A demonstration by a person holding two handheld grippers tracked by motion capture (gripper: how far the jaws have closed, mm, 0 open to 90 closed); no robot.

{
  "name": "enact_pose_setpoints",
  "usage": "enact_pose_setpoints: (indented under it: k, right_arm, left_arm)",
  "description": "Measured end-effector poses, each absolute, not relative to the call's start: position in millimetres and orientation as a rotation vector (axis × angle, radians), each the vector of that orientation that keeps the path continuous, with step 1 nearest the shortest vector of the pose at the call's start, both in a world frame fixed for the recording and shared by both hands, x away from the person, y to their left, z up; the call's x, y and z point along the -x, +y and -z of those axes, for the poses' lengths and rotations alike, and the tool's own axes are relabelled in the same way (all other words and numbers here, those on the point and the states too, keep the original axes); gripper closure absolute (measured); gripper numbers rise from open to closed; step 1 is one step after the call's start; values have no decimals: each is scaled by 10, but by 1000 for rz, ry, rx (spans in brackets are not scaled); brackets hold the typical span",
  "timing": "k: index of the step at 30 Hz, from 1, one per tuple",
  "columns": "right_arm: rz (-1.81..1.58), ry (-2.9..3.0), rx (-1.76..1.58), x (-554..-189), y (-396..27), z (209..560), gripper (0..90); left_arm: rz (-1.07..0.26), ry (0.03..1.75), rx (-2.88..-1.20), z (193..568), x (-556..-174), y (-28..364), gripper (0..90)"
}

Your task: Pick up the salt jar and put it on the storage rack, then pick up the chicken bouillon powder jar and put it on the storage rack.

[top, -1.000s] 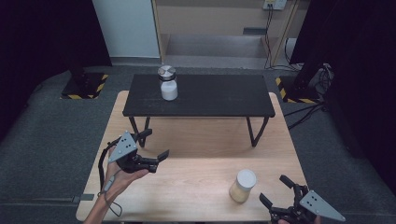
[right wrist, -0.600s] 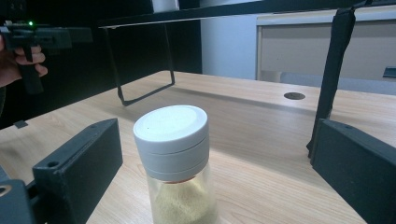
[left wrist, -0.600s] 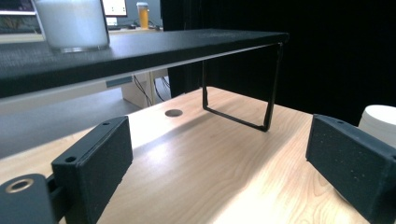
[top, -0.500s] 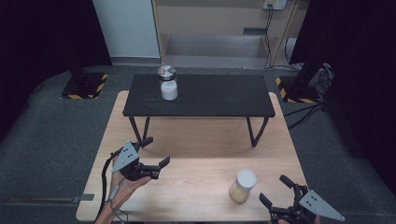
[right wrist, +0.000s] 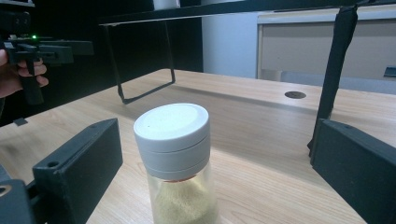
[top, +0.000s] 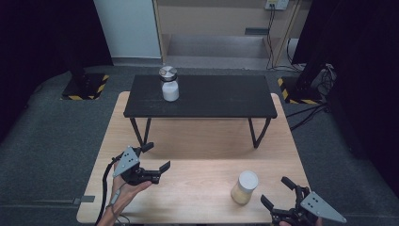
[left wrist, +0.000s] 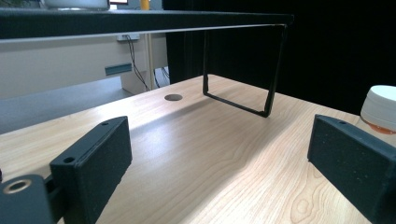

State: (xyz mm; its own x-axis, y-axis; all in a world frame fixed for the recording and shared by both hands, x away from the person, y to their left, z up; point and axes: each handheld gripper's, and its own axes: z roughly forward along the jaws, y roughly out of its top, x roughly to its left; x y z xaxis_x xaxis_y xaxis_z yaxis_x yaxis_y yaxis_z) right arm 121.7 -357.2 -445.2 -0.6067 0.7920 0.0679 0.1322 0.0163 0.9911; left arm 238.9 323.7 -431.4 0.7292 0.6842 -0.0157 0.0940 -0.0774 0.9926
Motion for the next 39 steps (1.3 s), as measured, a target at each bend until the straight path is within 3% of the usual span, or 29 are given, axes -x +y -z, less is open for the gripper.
enact_pose_setpoints:
  k: [24,31,39]
  right_arm:
    - [-1632,1791,-904,-1226,-3579,4390,16]
    - [-1638,1858,-880,-1279,-3631,4185,17]
    - [-1599,1914,-845,-1254,-3721,3697,22]
  left_arm:
    - [-527,655,-1581,4354,-2382,3280,13]
    - [-517,645,-1584,4367,-2386,3301,9]
    - [-497,648,-1585,4392,-2408,3309,9]
